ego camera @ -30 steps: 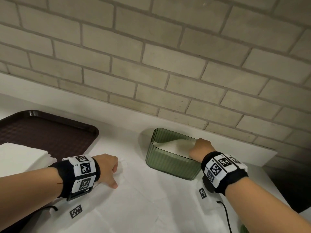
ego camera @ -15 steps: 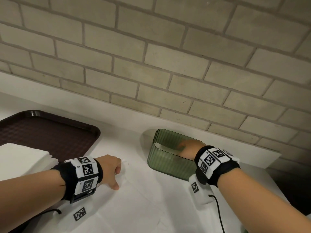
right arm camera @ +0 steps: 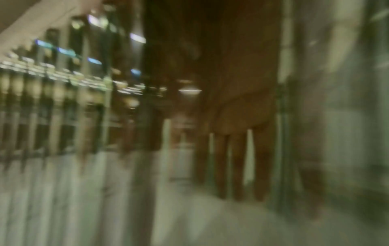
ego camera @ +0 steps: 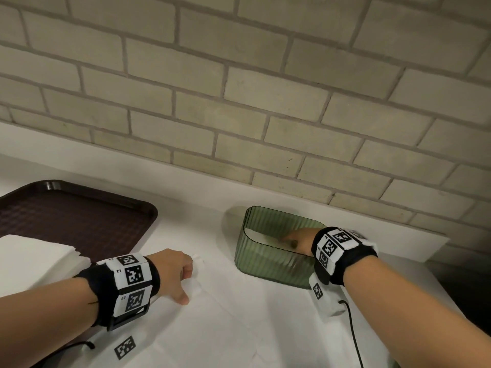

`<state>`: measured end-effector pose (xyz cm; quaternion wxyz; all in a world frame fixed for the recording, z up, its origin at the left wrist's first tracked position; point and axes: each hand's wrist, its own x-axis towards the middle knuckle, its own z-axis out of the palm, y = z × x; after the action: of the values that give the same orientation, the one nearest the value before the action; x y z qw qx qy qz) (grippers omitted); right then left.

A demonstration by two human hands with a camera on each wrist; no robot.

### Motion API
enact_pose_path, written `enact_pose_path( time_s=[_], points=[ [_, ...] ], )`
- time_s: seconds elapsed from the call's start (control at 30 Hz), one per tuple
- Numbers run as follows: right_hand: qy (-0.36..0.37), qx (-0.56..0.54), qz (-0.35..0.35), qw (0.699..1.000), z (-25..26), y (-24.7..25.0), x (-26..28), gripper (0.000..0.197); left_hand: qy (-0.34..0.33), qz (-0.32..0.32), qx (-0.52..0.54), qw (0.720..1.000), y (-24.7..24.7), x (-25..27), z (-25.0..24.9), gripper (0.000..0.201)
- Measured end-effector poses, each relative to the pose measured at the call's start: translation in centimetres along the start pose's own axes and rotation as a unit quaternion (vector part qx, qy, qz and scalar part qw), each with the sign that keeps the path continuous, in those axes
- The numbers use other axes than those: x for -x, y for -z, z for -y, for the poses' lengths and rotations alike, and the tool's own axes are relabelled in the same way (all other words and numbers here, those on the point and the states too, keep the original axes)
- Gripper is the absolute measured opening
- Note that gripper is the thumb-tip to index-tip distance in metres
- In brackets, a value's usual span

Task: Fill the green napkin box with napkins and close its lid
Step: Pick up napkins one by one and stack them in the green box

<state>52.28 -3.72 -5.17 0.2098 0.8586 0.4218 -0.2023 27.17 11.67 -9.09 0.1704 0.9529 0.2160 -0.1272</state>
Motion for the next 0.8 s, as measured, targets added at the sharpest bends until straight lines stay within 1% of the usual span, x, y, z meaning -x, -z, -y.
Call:
enact_pose_path(
  time_s=[0.1, 0.2, 0.27, 0.3, 0.33, 0.4, 0.43, 0.47, 0.5, 0.57, 0.6, 0.7, 0.8],
  points=[
    [-0.01, 0.018, -0.009, 1.0, -0.4, 0.8, 0.3, 0.052, -0.01, 0.0, -0.006, 1.0, -0.1, 0.1, 0.0, 0.038],
    [-0.073, 0.064, 0.007, 0.995, -1.2, 1.9, 1.1, 0.059, -0.008, 0.004, -0.004, 1.0, -0.1, 0.0, 0.0, 0.037],
    [-0.1, 0.107, 0.005, 0.989, -2.2, 1.4, 0.2, 0.063, -0.006, 0.01, -0.001, 1.0, 0.0, 0.0, 0.1, 0.036],
    [-0.108, 0.118, 0.008, 0.987, -2.8, 0.7, -1.0, 0.063, -0.005, 0.01, -0.003, 1.0, 0.0, -0.1, 0.1, 0.036],
    [-0.105, 0.124, 0.004, 0.987, -4.2, -0.7, -3.9, 0.062, -0.003, 0.01, -0.007, 1.0, 0.0, -0.1, 0.1, 0.036],
    [-0.099, 0.146, -0.001, 0.984, -10.1, -4.8, -14.0, 0.057, 0.003, 0.009, -0.013, 1.0, 0.0, -0.1, 0.2, 0.036],
    [-0.076, 0.143, 0.003, 0.987, -11.7, -5.9, -17.1, 0.055, 0.008, 0.008, -0.017, 1.0, 0.0, 0.0, 0.2, 0.037],
    [-0.06, 0.125, 0.016, 0.99, -12.1, -6.4, -18.7, 0.053, 0.012, 0.006, -0.022, 1.0, 0.0, 0.0, 0.2, 0.039],
    [-0.071, 0.107, 0.009, 0.992, -10.2, -5.5, -16.7, 0.05, 0.015, 0.002, -0.028, 1.0, -0.1, 0.1, 0.2, 0.04],
    [-0.092, 0.052, -0.015, 0.994, -5.0, -3.2, -8.1, 0.047, 0.017, -0.002, -0.029, 0.999, -0.2, 0.2, 0.1, 0.04],
    [-0.091, 0.036, -0.013, 0.995, -2.9, -1.8, -4.4, 0.045, 0.018, 0.0, -0.023, 1.0, -0.3, 0.3, 0.1, 0.039],
    [-0.102, -0.043, -0.065, 0.992, -1.2, 0.1, 0.3, 0.043, 0.014, 0.005, 0.012, 1.0, -0.5, 0.4, 0.2, 0.036],
    [-0.056, -0.156, -0.166, 0.972, -0.8, 1.6, 4.3, 0.04, 0.001, -0.006, 0.039, 0.999, -0.6, 0.8, 0.3, 0.032]
  ],
)
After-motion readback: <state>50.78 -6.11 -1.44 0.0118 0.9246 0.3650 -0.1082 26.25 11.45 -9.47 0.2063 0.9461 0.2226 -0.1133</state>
